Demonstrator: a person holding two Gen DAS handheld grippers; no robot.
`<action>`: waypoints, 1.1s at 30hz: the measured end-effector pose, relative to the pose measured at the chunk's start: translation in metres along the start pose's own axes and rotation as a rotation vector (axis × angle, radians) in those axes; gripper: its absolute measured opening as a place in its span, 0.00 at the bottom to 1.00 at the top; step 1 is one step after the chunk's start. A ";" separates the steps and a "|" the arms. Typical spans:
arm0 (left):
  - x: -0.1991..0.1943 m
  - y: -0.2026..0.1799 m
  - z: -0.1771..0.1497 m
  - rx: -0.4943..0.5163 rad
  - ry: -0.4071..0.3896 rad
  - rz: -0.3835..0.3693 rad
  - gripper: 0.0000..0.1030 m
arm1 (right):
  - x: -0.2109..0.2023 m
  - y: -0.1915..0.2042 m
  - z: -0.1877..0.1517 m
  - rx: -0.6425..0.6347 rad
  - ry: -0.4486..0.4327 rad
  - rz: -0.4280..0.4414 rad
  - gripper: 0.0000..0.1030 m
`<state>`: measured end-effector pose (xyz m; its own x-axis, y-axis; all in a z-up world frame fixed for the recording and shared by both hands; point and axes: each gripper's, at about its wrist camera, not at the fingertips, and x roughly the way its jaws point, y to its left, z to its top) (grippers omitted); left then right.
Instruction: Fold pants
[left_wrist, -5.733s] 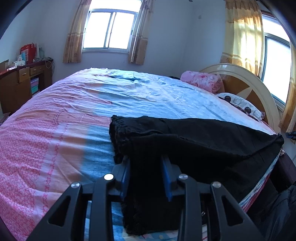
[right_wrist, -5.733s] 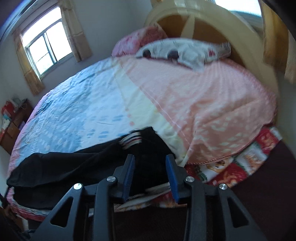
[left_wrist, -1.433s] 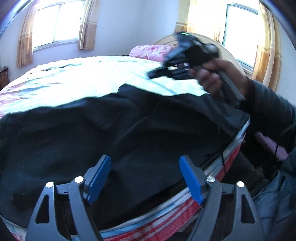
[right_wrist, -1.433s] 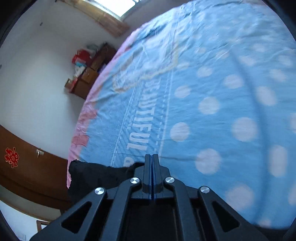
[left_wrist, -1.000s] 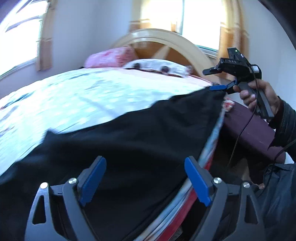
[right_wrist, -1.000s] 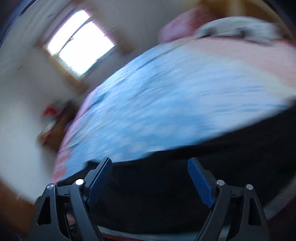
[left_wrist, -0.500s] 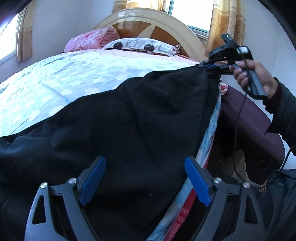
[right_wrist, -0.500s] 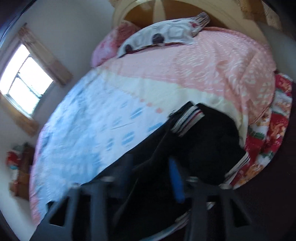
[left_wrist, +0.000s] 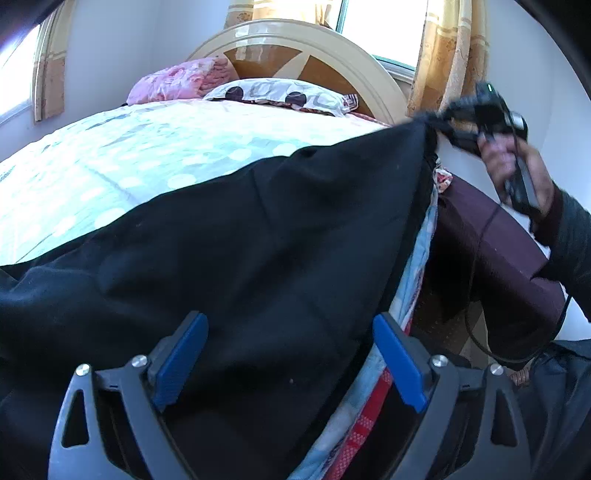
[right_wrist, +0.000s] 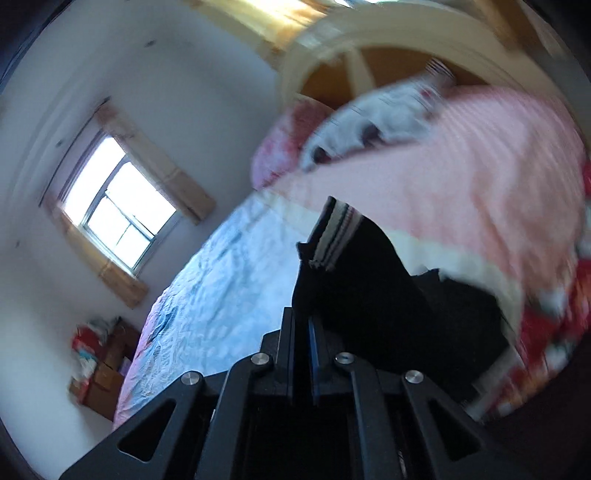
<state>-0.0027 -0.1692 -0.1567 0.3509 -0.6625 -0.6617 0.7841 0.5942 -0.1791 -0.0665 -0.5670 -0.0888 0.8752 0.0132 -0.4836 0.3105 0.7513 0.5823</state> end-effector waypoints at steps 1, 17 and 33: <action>0.000 0.000 0.000 0.005 0.003 0.000 0.91 | -0.004 -0.011 -0.007 0.029 0.009 -0.031 0.06; 0.005 -0.008 0.002 0.037 0.013 0.021 0.96 | 0.009 0.094 0.034 -0.244 -0.084 0.164 0.06; 0.008 -0.008 0.005 0.049 0.019 0.011 0.96 | -0.018 -0.026 -0.005 0.013 -0.056 -0.002 0.06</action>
<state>-0.0036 -0.1812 -0.1565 0.3504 -0.6472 -0.6770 0.8045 0.5781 -0.1362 -0.0923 -0.5838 -0.0988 0.8938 -0.0258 -0.4478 0.3170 0.7425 0.5901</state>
